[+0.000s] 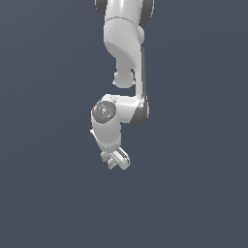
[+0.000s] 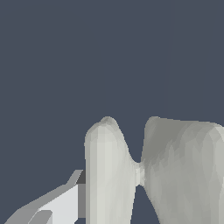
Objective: Pick up the object and move it to a goal position.
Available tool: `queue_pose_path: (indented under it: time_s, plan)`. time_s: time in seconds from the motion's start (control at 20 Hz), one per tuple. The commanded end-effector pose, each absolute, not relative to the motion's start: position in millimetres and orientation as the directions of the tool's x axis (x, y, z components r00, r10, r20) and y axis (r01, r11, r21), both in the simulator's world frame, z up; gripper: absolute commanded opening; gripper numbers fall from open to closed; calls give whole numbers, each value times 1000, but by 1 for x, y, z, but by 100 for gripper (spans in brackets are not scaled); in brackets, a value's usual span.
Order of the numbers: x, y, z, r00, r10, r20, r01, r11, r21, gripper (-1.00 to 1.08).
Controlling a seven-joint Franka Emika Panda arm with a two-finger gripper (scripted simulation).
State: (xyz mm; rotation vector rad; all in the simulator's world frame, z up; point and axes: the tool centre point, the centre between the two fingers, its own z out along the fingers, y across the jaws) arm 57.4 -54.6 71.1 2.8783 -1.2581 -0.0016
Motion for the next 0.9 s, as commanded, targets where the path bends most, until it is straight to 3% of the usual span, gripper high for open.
queue_pose_path:
  time_s: [0.0,0.85]
  plan:
    - [48,-49,76,680,-734,-1,-734,-680,0,-100]
    - [-52,6,127,680,-733,-1,-733,-680,-1,-100]
